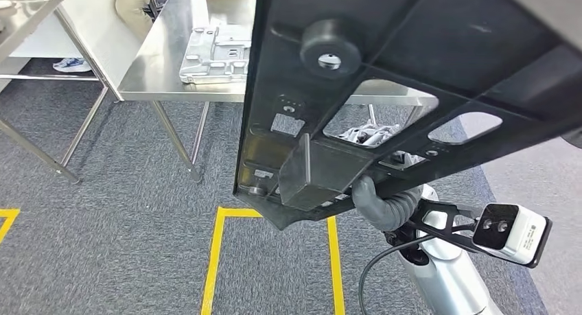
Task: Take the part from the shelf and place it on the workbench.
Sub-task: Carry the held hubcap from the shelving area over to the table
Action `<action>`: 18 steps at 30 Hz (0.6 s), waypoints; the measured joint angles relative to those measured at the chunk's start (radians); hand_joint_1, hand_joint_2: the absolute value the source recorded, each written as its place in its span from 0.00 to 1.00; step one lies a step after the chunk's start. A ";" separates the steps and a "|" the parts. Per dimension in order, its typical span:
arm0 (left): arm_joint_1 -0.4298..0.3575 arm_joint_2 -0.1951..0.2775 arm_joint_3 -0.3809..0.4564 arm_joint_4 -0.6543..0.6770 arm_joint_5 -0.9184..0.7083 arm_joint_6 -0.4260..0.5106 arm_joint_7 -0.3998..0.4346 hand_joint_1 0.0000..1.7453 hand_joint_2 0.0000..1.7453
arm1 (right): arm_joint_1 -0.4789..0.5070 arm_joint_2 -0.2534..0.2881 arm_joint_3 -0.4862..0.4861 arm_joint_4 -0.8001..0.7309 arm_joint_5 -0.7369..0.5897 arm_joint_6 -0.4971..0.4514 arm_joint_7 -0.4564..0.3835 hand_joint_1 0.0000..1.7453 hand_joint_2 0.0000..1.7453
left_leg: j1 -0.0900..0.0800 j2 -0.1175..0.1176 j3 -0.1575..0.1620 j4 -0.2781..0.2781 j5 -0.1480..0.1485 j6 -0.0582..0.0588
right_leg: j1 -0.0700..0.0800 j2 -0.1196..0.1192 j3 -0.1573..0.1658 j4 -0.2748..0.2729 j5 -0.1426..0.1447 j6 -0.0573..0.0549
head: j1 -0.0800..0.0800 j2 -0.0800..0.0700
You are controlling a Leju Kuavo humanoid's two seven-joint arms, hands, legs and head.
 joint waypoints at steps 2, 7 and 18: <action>-0.001 0.000 0.000 0.000 -0.003 -0.003 -0.002 0.00 1.00 | 0.001 0.003 0.001 0.002 -0.003 0.000 -0.004 1.00 1.00 | -0.001 0.003 0.002 -0.003 -0.004 0.011 | 0.000 0.005 0.000 -0.003 -0.002 0.011 | 0.000 0.000; -0.004 0.000 0.000 0.000 -0.008 -0.007 -0.009 0.00 1.00 | 0.001 0.006 0.001 0.003 -0.002 -0.005 -0.012 1.00 1.00 | 0.002 0.018 0.018 -0.017 -0.009 0.037 | -0.004 -0.012 -0.085 0.166 -0.078 0.034 | 0.005 0.000; -0.006 0.001 0.000 -0.001 -0.016 -0.010 -0.014 0.00 1.00 | 0.009 0.013 0.010 0.011 0.035 -0.041 -0.031 1.00 1.00 | -0.003 0.031 0.066 -0.019 -0.059 0.007 | 0.008 -0.028 -0.050 -0.001 0.039 -0.001 | 0.001 0.000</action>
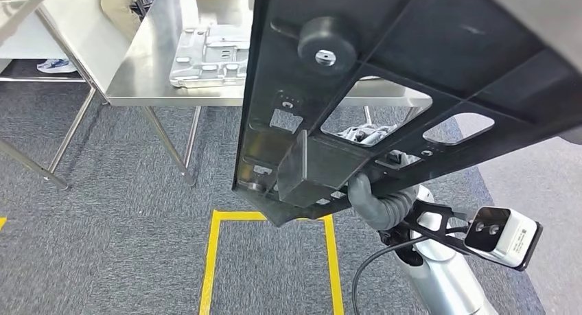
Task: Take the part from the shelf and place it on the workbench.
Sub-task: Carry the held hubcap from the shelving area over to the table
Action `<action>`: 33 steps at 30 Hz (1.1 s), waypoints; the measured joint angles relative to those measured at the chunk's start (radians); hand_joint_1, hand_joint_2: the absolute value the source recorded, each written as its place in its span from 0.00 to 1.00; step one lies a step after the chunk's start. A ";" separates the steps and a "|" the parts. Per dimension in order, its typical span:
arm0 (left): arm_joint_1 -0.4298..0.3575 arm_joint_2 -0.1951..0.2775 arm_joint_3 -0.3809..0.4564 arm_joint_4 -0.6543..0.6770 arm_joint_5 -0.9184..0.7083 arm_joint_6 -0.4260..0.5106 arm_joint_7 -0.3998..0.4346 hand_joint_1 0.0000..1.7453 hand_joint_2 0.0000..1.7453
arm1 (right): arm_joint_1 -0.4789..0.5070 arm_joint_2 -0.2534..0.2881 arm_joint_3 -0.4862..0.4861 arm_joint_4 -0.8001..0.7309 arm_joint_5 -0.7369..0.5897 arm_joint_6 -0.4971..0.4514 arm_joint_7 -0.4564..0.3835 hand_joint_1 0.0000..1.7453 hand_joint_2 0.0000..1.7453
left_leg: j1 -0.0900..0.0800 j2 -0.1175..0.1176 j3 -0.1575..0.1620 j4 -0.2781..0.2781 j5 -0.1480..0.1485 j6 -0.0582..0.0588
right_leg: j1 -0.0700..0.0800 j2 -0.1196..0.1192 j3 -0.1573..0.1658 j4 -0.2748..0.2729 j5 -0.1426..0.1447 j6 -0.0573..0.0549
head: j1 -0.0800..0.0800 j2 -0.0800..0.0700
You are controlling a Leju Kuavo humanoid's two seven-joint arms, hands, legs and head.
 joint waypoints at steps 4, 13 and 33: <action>-0.001 0.002 0.000 -0.001 -0.004 0.001 0.001 0.00 1.00 | -0.005 0.012 0.002 0.000 0.003 -0.007 0.002 1.00 1.00 | 0.004 -0.002 -0.078 0.165 -0.069 -0.017 | -0.008 0.004 0.033 -0.016 -0.012 -0.016 | -0.005 0.000; 0.003 0.008 0.003 -0.002 -0.006 0.002 0.008 0.00 1.00 | -0.022 0.019 0.017 0.002 0.006 -0.020 0.047 1.00 1.00 | -0.001 -0.007 -0.088 0.029 0.081 -0.002 | -0.003 0.019 0.105 -0.012 -0.080 0.006 | -0.004 0.000; 0.002 -0.007 0.023 -0.004 -0.007 0.003 -0.003 0.00 1.00 | -0.034 0.004 0.055 0.029 0.071 -0.052 0.150 1.00 1.00 | -0.007 -0.004 -0.021 0.062 -0.032 -0.003 | -0.004 0.005 0.016 -0.023 0.010 -0.014 | -0.002 0.000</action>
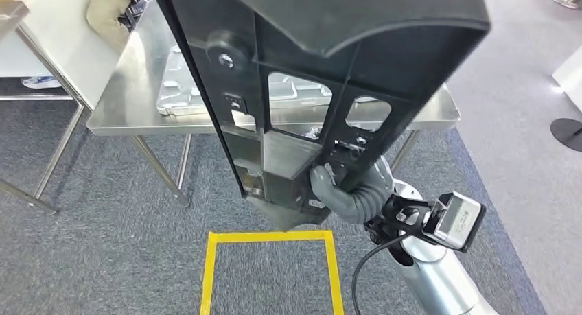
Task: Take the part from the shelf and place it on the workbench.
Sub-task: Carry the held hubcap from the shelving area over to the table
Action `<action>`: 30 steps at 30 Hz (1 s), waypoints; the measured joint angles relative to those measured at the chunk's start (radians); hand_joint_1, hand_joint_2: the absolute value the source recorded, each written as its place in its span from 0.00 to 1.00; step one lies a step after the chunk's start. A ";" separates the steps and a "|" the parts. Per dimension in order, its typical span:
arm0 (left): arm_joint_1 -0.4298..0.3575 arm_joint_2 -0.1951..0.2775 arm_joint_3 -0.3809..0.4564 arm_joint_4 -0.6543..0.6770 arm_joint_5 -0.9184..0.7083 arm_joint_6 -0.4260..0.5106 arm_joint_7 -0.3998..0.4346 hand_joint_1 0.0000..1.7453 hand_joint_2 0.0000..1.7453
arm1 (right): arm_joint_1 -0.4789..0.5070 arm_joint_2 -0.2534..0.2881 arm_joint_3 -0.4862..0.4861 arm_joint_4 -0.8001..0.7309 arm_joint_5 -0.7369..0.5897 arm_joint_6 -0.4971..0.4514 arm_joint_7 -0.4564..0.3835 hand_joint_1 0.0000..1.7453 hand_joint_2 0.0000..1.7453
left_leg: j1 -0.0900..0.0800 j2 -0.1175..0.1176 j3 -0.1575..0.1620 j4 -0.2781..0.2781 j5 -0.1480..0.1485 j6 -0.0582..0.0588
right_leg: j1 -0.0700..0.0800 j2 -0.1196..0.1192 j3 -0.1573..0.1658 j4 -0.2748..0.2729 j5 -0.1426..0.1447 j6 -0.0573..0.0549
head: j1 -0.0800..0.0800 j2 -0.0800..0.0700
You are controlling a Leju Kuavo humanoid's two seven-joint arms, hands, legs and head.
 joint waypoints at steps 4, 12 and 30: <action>0.004 -0.002 0.001 0.000 0.000 0.000 0.000 0.00 1.00 | 0.010 0.001 0.004 0.006 0.003 0.000 -0.003 1.00 1.00 | 0.011 -0.001 -0.144 0.232 -0.061 -0.016 | -0.002 0.001 0.023 -0.004 -0.018 -0.003 | -0.003 0.000; 0.004 -0.002 0.001 0.000 -0.005 0.000 -0.006 0.00 1.00 | 0.016 0.003 0.011 0.006 0.018 0.014 -0.005 1.00 1.00 | 0.012 -0.004 -0.051 -0.043 0.100 0.007 | 0.002 0.009 0.061 0.015 -0.065 0.029 | -0.002 0.000; 0.004 -0.010 0.018 0.000 -0.005 0.004 -0.001 0.00 1.00 | 0.081 0.003 -0.027 -0.065 0.017 0.020 -0.151 1.00 1.00 | 0.004 -0.006 0.035 -0.008 0.022 -0.004 | 0.013 -0.002 -0.003 -0.005 0.013 -0.018 | -0.006 0.000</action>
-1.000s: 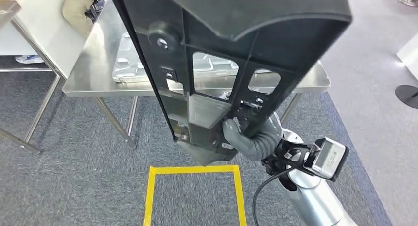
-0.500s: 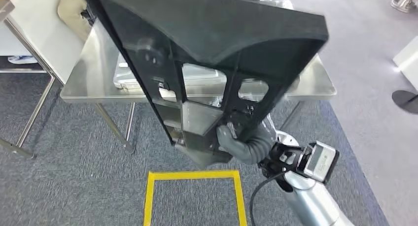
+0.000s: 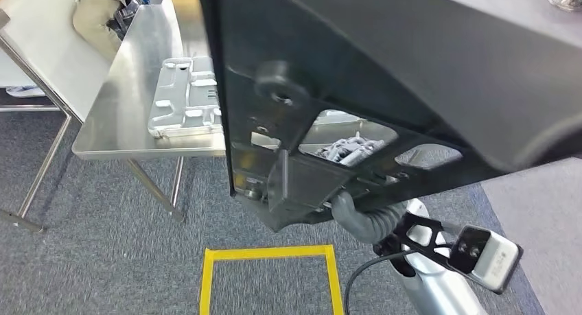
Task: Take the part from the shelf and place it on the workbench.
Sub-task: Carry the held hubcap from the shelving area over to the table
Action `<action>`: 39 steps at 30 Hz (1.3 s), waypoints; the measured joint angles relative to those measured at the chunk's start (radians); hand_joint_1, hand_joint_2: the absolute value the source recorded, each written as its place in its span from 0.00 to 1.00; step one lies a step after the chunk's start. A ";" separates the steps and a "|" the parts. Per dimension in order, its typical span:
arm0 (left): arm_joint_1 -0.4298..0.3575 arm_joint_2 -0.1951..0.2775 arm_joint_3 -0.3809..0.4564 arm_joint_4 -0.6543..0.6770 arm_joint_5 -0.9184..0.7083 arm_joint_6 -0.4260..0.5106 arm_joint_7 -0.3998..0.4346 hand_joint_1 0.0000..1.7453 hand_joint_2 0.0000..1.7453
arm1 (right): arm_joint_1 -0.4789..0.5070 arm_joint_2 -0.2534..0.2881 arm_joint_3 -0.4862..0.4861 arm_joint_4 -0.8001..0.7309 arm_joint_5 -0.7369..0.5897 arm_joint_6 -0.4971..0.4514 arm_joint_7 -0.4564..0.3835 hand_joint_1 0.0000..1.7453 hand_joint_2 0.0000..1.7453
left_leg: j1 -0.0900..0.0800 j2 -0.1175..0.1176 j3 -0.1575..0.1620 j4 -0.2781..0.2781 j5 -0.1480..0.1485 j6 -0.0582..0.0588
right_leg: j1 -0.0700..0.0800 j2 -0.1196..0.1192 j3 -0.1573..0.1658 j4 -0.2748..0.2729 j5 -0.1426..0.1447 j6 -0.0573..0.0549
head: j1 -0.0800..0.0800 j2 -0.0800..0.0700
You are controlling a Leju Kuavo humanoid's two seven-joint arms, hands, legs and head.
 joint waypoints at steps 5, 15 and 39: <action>0.002 0.003 0.007 0.000 0.000 -0.001 -0.002 0.00 1.00 | 0.012 0.000 -0.005 -0.006 -0.026 0.022 -0.011 1.00 1.00 | 0.010 -0.001 -0.162 0.225 -0.080 -0.023 | -0.004 0.013 0.039 -0.001 -0.033 0.000 | -0.006 0.000; 0.002 0.012 0.014 0.000 -0.009 -0.001 -0.002 0.00 1.00 | 0.004 0.000 -0.008 -0.006 -0.033 -0.001 0.009 1.00 1.00 | 0.013 -0.005 -0.078 -0.053 0.091 0.016 | -0.007 0.024 0.055 0.070 -0.092 0.044 | -0.002 0.000; 0.002 0.014 0.032 0.000 -0.013 0.013 0.004 0.00 1.00 | -0.004 0.000 -0.004 0.012 -0.020 0.016 0.033 1.00 1.00 | 0.007 -0.004 -0.121 0.052 0.050 -0.009 | 0.001 0.009 0.044 0.024 -0.052 0.001 | 0.002 0.000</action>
